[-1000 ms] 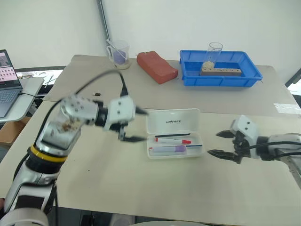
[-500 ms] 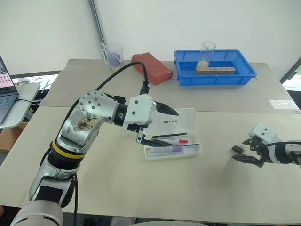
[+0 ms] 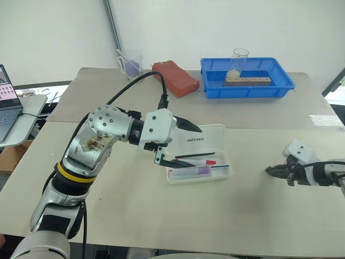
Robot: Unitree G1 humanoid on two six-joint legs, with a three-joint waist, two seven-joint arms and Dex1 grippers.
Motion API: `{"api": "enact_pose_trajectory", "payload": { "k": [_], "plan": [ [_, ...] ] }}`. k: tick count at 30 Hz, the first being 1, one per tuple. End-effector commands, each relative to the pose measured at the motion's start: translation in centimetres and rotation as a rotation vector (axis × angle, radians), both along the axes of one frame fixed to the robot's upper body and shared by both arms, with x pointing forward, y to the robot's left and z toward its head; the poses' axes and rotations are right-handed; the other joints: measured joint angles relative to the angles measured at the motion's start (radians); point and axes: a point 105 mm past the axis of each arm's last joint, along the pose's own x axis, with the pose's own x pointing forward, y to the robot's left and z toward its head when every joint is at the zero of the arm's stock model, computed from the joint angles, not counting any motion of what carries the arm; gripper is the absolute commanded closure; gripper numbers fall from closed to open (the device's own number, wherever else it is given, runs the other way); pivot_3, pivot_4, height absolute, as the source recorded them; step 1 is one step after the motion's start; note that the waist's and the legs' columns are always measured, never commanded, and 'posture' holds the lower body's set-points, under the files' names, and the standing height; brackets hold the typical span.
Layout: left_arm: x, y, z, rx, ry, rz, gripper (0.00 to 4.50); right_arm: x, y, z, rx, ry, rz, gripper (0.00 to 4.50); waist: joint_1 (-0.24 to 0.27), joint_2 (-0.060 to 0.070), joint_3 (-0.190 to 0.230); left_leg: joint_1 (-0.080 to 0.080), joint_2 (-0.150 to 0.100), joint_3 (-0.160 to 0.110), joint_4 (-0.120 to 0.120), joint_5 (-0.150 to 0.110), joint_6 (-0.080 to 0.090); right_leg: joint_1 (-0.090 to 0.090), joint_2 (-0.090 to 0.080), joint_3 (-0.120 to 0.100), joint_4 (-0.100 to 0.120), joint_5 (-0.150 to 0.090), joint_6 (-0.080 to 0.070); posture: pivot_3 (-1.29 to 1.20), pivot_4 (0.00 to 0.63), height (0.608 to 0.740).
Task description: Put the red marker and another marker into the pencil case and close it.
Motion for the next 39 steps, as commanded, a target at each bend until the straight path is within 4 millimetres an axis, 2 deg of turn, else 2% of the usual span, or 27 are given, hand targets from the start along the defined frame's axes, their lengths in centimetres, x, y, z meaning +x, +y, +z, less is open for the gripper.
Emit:
{"api": "enact_pose_trajectory", "payload": {
  "k": [1,4,7,11,15,17,21,24,25,28,29,31,34,35,38,39],
  "plan": [
    [-0.5,0.7,0.5,0.006,-0.011,-0.008,0.0,0.3,5.1,3.2,0.063,-0.089,0.194,4.26,-0.003,0.001,0.0,0.0,0.0,0.0,0.0,0.0,0.0,0.0,0.0,0.0,0.0,0.0,0.0,0.0,0.15,0.74],
    [-0.7,1.1,0.2,0.03,0.003,-0.011,0.0,-0.1,8.0,3.7,0.062,-0.105,0.322,4.26,-0.001,0.001,0.001,0.0,0.0,0.0,0.0,0.0,0.0,0.0,0.0,0.0,0.0,0.0,0.0,0.0,0.15,0.74],
    [-0.7,1.1,0.0,0.038,0.005,-0.01,0.0,-0.2,9.9,3.3,0.051,-0.102,0.414,4.26,0.012,0.001,0.001,-0.001,0.0,0.0,0.0,0.0,0.0,0.0,0.0,0.0,0.0,0.0,0.0,0.0,0.15,0.74],
    [-0.8,1.2,0.0,0.039,0.003,0.001,0.0,0.0,10.7,2.0,0.033,-0.075,0.472,4.26,0.022,0.001,0.0,-0.001,0.0,0.0,0.001,0.0,0.0,0.0,-0.001,0.0,0.0,0.0,0.0,0.0,0.15,0.74],
    [-0.8,1.5,-0.1,0.042,0.005,0.019,0.0,0.6,10.5,1.4,-0.002,-0.081,0.485,4.26,0.021,0.001,0.0,-0.001,0.0,0.0,0.001,0.0,0.0,-0.001,-0.001,0.0,0.0,0.0,0.0,0.0,0.15,0.74],
    [-0.8,1.5,-0.1,0.042,0.006,0.026,0.0,0.8,10.3,1.4,-0.002,-0.078,0.48,3.22,0.021,0.001,0.0,-0.001,0.0,0.0,0.001,0.0,0.0,-0.001,-0.001,0.0,0.0,0.0,0.0,0.0,0.15,0.74],
    [-0.8,1.7,-0.2,0.037,0.013,0.044,0.0,0.7,10.0,1.9,-0.006,-0.084,0.486,1.98,0.021,0.001,0.0,-0.001,0.0,0.0,0.0,0.0,0.0,-0.001,0.0,0.0,0.0,0.0,0.0,0.0,0.15,0.74],
    [0.8,2.4,-0.2,0.008,0.05,0.132,0.0,0.8,9.8,3.4,0.039,-0.102,0.446,0.93,0.022,0.001,0.0,-0.001,0.0,0.0,0.001,0.0,0.0,-0.001,0.0,0.0,0.0,0.0,0.0,0.0,0.15,0.74],
    [1.2,2.7,-0.2,-0.002,0.061,0.157,0.0,0.8,9.8,3.8,0.051,-0.107,0.438,0.93,0.022,0.001,0.0,-0.001,0.0,0.0,0.001,0.0,0.0,-0.001,0.0,0.0,0.0,0.0,0.0,0.0,0.15,0.74],
    [7.0,5.3,0.1,-0.175,0.17,0.47,0.0,1.3,10.7,7.1,0.218,-0.187,0.337,0.93,0.023,0.0,0.001,-0.001,0.0,0.0,0.001,0.0,0.0,-0.001,0.0,0.0,0.001,0.0,0.0,0.0,0.15,0.74],
    [8.5,6.3,-0.3,-0.213,0.2,0.552,0.42,1.4,11.2,8.2,0.278,-0.218,0.301,0.88,0.023,0.0,0.001,0.0,0.0,-0.001,0.001,0.0,0.0,-0.001,0.0,0.0,0.002,0.0,0.0,0.0,0.15,0.74],
    [9.9,7.3,-1.1,-0.252,0.24,0.636,0.8,1.4,11.9,9.5,0.345,-0.254,0.264,0.88,0.017,0.001,0.0,-0.001,0.0,-0.002,0.0,0.0,0.0,-0.001,0.0,-0.001,0.002,0.0,0.0,0.0,0.15,0.74],
    [11.9,8.1,-2.6,-0.303,0.327,0.757,2.04,1.2,12.7,10.6,0.373,-0.302,0.228,0.88,0.018,0.0,0.001,-0.001,0.0,-0.002,-0.001,0.0,0.0,-0.002,0.0,-0.001,0.002,0.0,0.0,0.0,0.15,0.74],
    [12.5,8.3,-3.2,-0.311,0.351,0.792,2.59,1.0,13.0,10.7,0.37,-0.311,0.229,0.88,0.019,0.0,0.001,-0.002,0.0,-0.002,-0.001,0.0,0.0,-0.003,0.0,-0.001,0.002,0.0,0.0,0.0,0.15,0.74],
    [13.2,7.7,-5.0,-0.295,0.415,0.807,4.05,0.7,13.7,11.3,0.383,-0.328,0.223,0.88,0.024,0.0,0.001,-0.006,0.0,-0.002,0.0,0.0,0.0,-0.006,0.0,-0.001,0.002,0.0,0.0,0.0,0.15,0.74],
    [13.3,7.4,-5.4,-0.291,0.431,0.8,4.34,0.7,13.9,11.4,0.384,-0.336,0.219,0.88,0.024,0.0,0.001,-0.006,-0.001,-0.002,0.0,0.0,0.0,-0.006,0.0,-0.001,0.002,0.0,0.0,0.0,0.15,0.74]
  ]
}}
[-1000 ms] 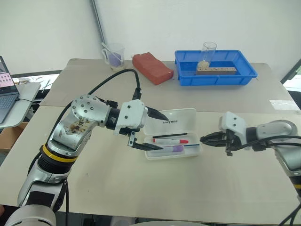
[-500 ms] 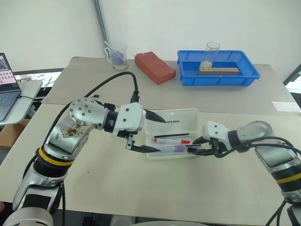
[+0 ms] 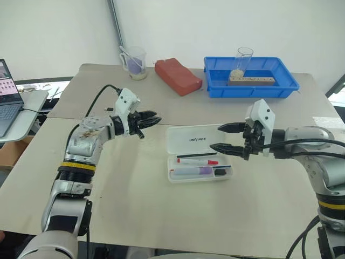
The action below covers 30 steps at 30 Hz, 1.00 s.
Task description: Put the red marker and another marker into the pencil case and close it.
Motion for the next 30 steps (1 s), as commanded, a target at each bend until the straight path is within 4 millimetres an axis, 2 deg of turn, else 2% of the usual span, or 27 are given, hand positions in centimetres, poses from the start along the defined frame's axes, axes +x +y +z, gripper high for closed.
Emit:
{"api": "enact_pose_trajectory", "payload": {
  "k": [1,6,9,11,15,17,20,23,26,29,30],
  "plan": [
    [0.7,-1.2,0.5,-0.016,-0.005,-0.028,4.34,-0.2,0.6,2.1,0.024,-0.076,-0.011,0.88,0.0,0.0,0.0,0.0,0.0,0.0,0.0,0.0,0.0,0.0,0.0,0.0,0.0,0.0,0.0,0.0,0.15,0.74],
    [0.5,-3.6,-0.3,-0.014,0.041,-0.115,4.34,-0.1,0.7,2.6,0.029,-0.092,-0.028,0.88,0.0,0.0,0.0,-0.001,0.0,0.0,0.0,0.0,0.0,-0.001,0.0,0.0,0.0,0.0,0.0,0.0,0.15,0.74],
    [-0.5,-5.2,0.4,-0.034,0.057,-0.229,4.34,0.1,0.5,3.2,0.037,-0.107,-0.041,0.88,-0.006,0.0,0.0,-0.002,0.0,0.0,-0.001,0.0,0.0,-0.002,0.0,0.0,0.0,0.0,0.0,0.0,0.15,0.74],
    [-1.8,-5.9,0.8,-0.033,0.08,-0.326,4.34,0.1,0.4,3.6,0.038,-0.112,-0.04,0.88,-0.009,0.0,0.0,-0.002,0.0,0.0,-0.002,0.0,0.0,-0.004,0.001,0.001,0.001,0.0,0.0,0.0,0.15,0.74],
    [-5.6,-6.8,0.0,0.068,0.117,-0.531,4.34,-0.4,0.4,3.8,0.007,-0.094,-0.011,0.88,-0.012,0.001,-0.001,-0.007,0.0,0.0,-0.001,0.0,0.0,-0.008,0.001,0.001,0.002,0.0,0.0,0.0,0.15,0.74],
    [-7.1,-7.0,-1.2,0.155,0.103,-0.601,4.34,-0.8,0.3,3.3,-0.029,-0.069,0.012,0.88,-0.013,0.003,-0.002,-0.007,0.0,0.0,-0.001,0.0,0.0,-0.008,0.001,0.001,0.002,0.0,0.0,0.0,0.15,0.74],
    [-9.0,-7.4,-3.8,0.296,0.057,-0.694,4.34,-2.5,-0.2,0.8,-0.142,0.037,0.077,0.88,-0.01,0.005,-0.003,-0.006,0.0,0.0,-0.001,0.0,0.0,-0.007,0.0,0.001,0.001,0.0,0.0,0.0,0.15,0.74],
    [-9.2,-7.5,-6.1,0.391,0.014,-0.705,4.34,-3.1,-1.1,-2.0,-0.26,0.068,0.096,0.88,-0.007,0.003,-0.003,-0.006,0.0,0.0,0.0,0.0,0.0,-0.007,0.0,0.001,0.0,0.0,-0.001,0.0,0.15,0.74],
    [-8.8,-7.3,-7.9,0.478,-0.043,-0.706,4.34,-2.5,-1.0,-2.8,-0.23,0.073,0.066,0.88,-0.008,0.002,-0.003,-0.006,0.0,0.0,0.001,0.0,0.0,-0.008,0.0,0.001,0.0,0.001,-0.001,0.0,0.15,0.74],
    [-8.0,-7.2,-8.2,0.512,-0.103,-0.692,4.34,-1.9,-1.1,-3.1,-0.213,0.062,0.044,0.88,-0.007,0.003,-0.005,-0.005,-0.001,0.0,0.001,0.0,0.0,-0.007,-0.001,0.002,-0.001,0.001,0.0,0.0,0.15,0.74],
    [-7.5,-7.4,-7.2,0.476,-0.123,-0.668,4.34,-1.7,-1.2,-3.1,-0.203,0.06,0.036,0.88,-0.007,0.003,-0.005,-0.005,-0.001,-0.001,0.001,0.0,0.0,-0.008,-0.001,0.002,-0.001,0.001,0.0,0.0,0.15,0.74]
  ]
}}
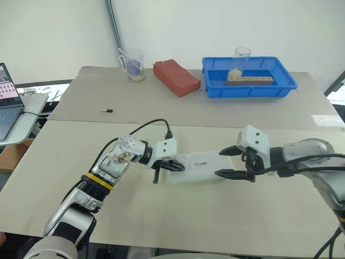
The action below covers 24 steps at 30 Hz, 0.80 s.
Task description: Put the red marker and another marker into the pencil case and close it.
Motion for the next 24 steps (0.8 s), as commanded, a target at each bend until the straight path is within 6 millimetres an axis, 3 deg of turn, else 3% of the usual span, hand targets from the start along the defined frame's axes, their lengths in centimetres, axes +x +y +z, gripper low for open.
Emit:
{"api": "enact_pose_trajectory", "payload": {
  "k": [1,3,4,6,8,12,16,19,24],
  "plan": [
    [1.2,0.9,0.3,-0.008,-0.017,0.065,4.34,0.9,-0.3,1.1,0.017,-0.073,-0.019,0.88,0.0,0.0,0.0,0.0,0.0,0.0,0.0,0.0,0.0,0.0,0.0,0.0,0.0,0.0,0.0,0.0,0.15,0.74],
    [1.7,1.3,2.8,-0.092,-0.027,0.099,4.34,1.3,-0.9,1.0,0.028,-0.075,-0.037,0.88,-0.001,0.0,0.0,-0.002,0.0,0.0,0.0,0.0,0.0,0.0,0.0,0.0,0.001,0.0,0.0,0.0,0.15,0.74],
    [1.8,1.6,3.8,-0.121,-0.031,0.112,3.83,1.4,-1.1,1.0,0.033,-0.075,-0.046,0.88,-0.003,0.001,0.0,-0.003,0.0,0.0,0.0,0.0,0.0,0.0,0.0,0.0,0.001,0.0,0.0,0.0,0.15,0.74],
    [2.0,3.0,6.0,-0.202,-0.038,0.177,3.22,2.1,-2.0,1.3,0.05,-0.094,-0.083,0.88,-0.004,0.001,0.0,-0.004,0.0,0.0,0.0,0.0,0.0,-0.001,0.001,0.0,0.002,0.0,0.0,0.0,0.15,0.74],
    [2.0,4.8,7.1,-0.262,-0.038,0.263,2.19,3.0,-3.0,1.8,0.079,-0.109,-0.131,0.88,-0.009,0.002,-0.001,-0.004,0.0,0.0,-0.001,0.0,0.0,-0.002,0.001,0.0,0.002,0.0,0.0,0.0,0.15,0.74],
    [1.2,10.2,6.4,-0.276,-0.042,0.464,0.23,4.4,-5.5,2.0,0.069,-0.142,-0.216,0.88,-0.019,0.003,-0.002,-0.002,0.001,0.0,-0.001,0.0,0.0,0.001,0.001,0.0,0.001,0.0,0.0,0.0,0.15,0.74],
    [0.6,14.8,6.4,-0.267,-0.101,0.679,0.09,6.3,-8.8,2.1,0.112,-0.216,-0.392,0.88,-0.014,0.001,0.0,0.0,0.002,0.0,-0.002,0.0,0.0,0.0,0.001,0.0,0.003,0.0,-0.001,0.0,0.15,0.74],
    [1.3,17.3,7.4,-0.282,-0.191,0.845,0.09,7.1,-11.1,1.4,0.124,-0.263,-0.512,0.88,0.001,-0.002,0.0,0.003,0.001,0.001,-0.001,0.0,0.0,0.0,-0.001,-0.002,0.001,0.0,-0.001,0.0,0.15,0.74],
    [1.9,18.6,7.7,-0.276,-0.274,0.932,0.09,8.1,-12.7,0.1,0.162,-0.302,-0.649,0.88,0.005,-0.002,0.0,0.003,0.0,0.004,-0.002,0.0,0.0,0.0,-0.004,-0.001,0.0,0.0,0.0,0.0,0.15,0.74]
  ]
}}
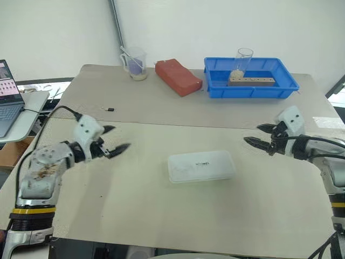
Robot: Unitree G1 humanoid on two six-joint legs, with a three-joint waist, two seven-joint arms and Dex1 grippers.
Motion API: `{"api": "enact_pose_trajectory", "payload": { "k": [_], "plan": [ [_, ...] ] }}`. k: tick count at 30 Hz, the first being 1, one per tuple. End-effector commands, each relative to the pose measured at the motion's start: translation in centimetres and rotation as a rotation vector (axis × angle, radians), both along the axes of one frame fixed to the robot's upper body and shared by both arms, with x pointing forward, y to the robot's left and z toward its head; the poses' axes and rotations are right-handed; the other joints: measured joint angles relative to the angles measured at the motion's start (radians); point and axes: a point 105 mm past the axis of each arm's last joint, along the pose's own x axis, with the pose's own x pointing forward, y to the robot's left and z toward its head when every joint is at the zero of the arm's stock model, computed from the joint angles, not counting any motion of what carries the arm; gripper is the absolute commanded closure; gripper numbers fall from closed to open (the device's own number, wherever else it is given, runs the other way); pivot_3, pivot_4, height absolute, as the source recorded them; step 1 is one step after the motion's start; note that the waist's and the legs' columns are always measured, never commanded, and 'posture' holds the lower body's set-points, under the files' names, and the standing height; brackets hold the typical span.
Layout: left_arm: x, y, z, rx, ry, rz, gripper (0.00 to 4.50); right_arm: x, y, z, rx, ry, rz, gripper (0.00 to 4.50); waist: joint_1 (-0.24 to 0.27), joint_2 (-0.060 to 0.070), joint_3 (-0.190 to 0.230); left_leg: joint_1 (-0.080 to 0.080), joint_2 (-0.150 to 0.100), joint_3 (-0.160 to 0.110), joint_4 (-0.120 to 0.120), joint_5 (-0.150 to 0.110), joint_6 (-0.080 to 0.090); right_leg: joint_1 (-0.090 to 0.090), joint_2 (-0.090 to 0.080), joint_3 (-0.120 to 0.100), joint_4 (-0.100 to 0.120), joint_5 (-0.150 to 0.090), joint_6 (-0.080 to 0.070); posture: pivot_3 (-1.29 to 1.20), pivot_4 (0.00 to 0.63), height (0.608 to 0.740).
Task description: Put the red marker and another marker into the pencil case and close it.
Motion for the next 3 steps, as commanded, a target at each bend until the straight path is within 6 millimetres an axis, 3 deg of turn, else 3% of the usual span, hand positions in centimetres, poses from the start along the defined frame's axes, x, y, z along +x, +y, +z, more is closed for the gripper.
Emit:
{"api": "enact_pose_trajectory", "payload": {
  "k": [1,3],
  "plan": [
    [0.06,-0.07,0.85,0.019,-0.048,0.01,0.09,0.87,-1.29,0.73,0.018,-0.093,-0.104,0.88,-0.002,0.0,0.0,0.0,0.0,0.0,-0.001,0.0,0.0,0.0,0.0,0.0,0.0,0.0,0.0,0.0,0.15,0.74],
    [-0.1,-0.53,0.71,0.01,-0.038,-0.017,0.09,1.23,-1.15,0.67,0.04,-0.101,-0.12,0.88,-0.004,0.0,0.0,0.0,0.001,0.0,-0.001,0.0,0.0,0.001,0.001,0.0,0.001,0.0,0.0,0.0,0.15,0.74]
  ]
}}
